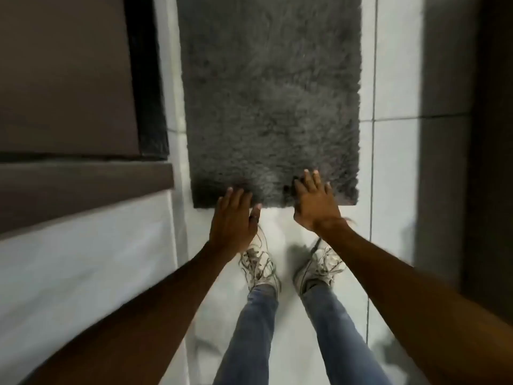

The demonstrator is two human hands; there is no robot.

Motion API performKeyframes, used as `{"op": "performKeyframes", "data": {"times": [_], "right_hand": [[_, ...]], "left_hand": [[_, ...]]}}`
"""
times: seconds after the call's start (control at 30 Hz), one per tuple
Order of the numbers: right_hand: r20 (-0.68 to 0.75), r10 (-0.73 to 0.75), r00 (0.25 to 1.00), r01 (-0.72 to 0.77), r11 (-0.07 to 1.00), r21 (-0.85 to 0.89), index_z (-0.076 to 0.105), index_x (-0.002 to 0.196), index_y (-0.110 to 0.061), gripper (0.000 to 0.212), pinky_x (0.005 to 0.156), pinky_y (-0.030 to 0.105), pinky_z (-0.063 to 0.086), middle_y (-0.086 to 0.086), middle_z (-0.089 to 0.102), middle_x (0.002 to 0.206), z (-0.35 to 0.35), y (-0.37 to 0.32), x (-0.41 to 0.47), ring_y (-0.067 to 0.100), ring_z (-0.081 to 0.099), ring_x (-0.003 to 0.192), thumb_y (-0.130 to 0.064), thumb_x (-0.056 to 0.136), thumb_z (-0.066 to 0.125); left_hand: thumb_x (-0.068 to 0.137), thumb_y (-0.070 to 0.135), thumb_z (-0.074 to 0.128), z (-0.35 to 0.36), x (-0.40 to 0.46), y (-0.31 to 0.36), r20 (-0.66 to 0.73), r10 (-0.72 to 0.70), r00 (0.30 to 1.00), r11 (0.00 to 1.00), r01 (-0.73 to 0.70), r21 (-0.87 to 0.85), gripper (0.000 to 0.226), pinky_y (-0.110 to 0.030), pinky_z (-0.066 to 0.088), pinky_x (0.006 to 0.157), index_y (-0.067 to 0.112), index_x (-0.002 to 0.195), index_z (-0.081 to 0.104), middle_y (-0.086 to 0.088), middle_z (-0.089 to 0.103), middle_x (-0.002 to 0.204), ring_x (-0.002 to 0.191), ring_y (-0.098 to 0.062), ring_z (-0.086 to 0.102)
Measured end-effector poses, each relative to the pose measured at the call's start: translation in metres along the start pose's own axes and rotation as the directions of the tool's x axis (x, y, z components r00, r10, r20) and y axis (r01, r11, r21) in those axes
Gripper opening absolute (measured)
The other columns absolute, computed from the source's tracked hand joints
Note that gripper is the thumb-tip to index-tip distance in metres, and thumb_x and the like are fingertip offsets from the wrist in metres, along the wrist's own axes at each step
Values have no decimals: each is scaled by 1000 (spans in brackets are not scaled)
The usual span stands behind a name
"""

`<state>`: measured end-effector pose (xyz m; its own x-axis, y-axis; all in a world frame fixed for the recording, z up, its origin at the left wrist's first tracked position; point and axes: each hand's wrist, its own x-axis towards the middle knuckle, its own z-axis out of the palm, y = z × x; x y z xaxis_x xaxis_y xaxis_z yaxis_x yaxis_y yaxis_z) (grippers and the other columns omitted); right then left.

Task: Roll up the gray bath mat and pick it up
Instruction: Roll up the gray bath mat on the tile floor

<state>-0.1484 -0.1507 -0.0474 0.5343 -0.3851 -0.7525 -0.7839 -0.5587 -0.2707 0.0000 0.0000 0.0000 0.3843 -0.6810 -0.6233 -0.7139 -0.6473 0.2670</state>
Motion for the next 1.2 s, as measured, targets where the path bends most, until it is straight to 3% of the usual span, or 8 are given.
{"op": "performKeyframes", "data": {"times": [0.27,0.43,0.63,0.77,0.87,0.97,1.13,1.2], "right_hand": [[-63,-186,980,159,940,-302,16,169,-18,89,119,79,4,15,-1,177,99,29,68,53,0,159,-57,99,54],[-116,-255,960,193,902,-386,30,165,-18,64,116,75,23,14,20,175,95,42,72,52,22,156,-47,108,35],[-193,-248,949,181,933,-311,53,151,-11,48,113,60,32,9,40,168,74,40,72,43,39,152,-28,111,33],[-278,-210,937,130,951,-281,62,130,-8,36,107,54,37,14,61,146,69,39,76,38,55,135,-26,108,41],[-322,-173,931,84,959,-271,65,122,-7,36,107,55,36,18,66,126,62,34,89,39,57,117,-29,110,39],[-320,-141,937,57,964,-258,66,121,-4,43,111,59,31,20,66,126,49,33,109,41,54,122,-33,111,36],[-388,-14,922,-62,981,-182,61,132,-5,48,116,64,26,21,61,139,27,32,129,42,48,134,-39,110,34],[-440,20,898,-93,985,-146,57,137,-9,48,114,62,29,19,57,143,26,30,128,42,48,134,-43,108,37]], "left_hand": [[107,47,48,133,89,-48,12,180,984,969,-179,172,71,-63,19,126,15,163,19,-21,12,172,158,-44,11],[107,50,46,152,87,-51,-36,202,979,942,-184,281,75,-66,15,128,15,165,12,-22,8,172,158,-46,8],[107,20,44,121,102,-43,-72,155,985,967,-136,215,47,-56,32,118,11,153,41,-19,38,162,149,-43,33],[106,29,45,97,116,-45,-110,231,967,944,-196,265,39,-52,39,107,8,138,52,-21,56,139,125,-43,52],[104,37,48,92,117,-53,-227,248,942,944,-182,276,42,-54,37,111,15,139,55,-20,55,141,130,-40,50],[102,32,54,99,111,-57,-369,298,880,933,-187,307,36,-54,40,108,21,136,60,-17,59,140,130,-34,48],[112,38,35,108,114,-64,-223,254,941,922,-166,350,53,-70,17,125,25,162,27,-10,26,170,158,-37,21],[113,41,32,105,124,-59,-216,235,948,924,-149,351,53,-73,14,124,25,163,25,-10,30,169,157,-37,22]]}}
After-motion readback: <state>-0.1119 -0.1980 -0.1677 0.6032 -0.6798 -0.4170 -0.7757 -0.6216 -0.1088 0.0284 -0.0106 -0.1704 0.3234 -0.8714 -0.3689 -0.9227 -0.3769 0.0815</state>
